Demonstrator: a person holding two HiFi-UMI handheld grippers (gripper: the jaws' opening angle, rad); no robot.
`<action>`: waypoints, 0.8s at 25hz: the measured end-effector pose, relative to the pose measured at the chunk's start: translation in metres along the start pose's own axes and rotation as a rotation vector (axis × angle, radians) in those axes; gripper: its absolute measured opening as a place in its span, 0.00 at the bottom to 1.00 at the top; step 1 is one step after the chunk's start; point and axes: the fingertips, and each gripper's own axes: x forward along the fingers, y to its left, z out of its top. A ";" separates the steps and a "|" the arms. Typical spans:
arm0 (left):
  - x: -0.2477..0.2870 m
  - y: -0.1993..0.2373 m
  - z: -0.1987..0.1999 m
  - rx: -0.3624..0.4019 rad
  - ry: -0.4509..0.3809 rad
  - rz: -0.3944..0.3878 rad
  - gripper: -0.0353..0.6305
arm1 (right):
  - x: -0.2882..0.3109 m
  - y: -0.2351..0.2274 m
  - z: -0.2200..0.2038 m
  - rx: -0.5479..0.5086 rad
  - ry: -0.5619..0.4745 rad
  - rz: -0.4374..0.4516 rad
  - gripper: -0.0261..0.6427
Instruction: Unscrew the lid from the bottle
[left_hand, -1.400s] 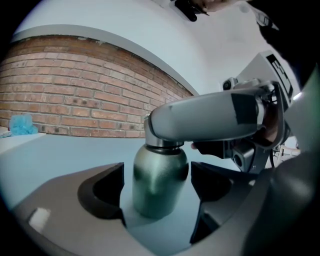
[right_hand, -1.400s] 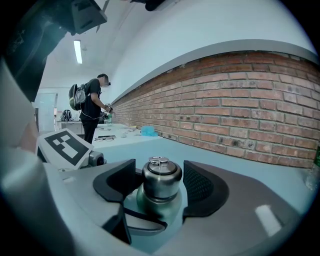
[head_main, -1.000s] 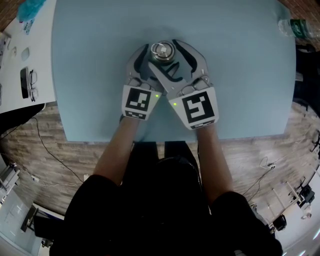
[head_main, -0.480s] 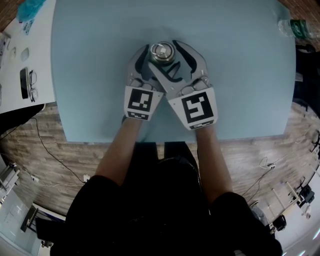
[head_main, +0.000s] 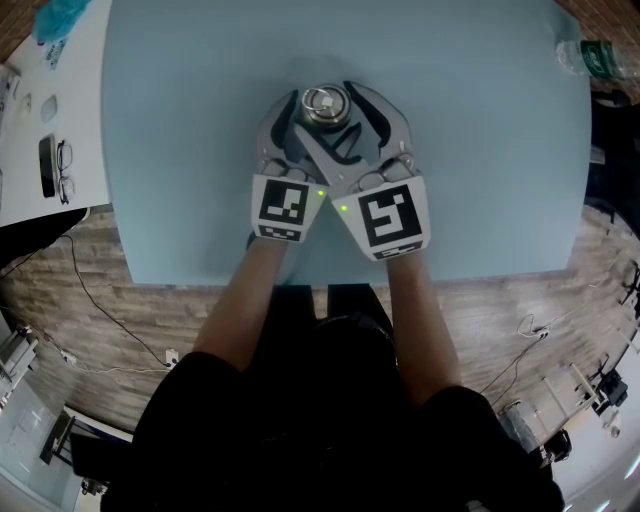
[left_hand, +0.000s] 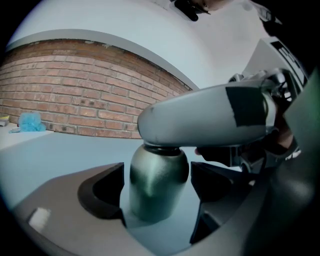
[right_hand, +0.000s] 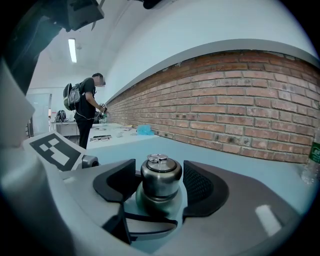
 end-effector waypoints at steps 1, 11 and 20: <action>0.000 0.000 0.000 0.000 -0.001 0.002 0.67 | 0.000 0.000 0.000 0.003 -0.001 -0.002 0.49; 0.001 0.002 0.001 -0.010 -0.009 0.039 0.66 | 0.002 -0.001 0.000 -0.007 0.008 -0.023 0.48; 0.002 0.003 0.002 -0.017 -0.014 0.052 0.66 | 0.002 0.000 -0.002 -0.043 0.030 -0.023 0.48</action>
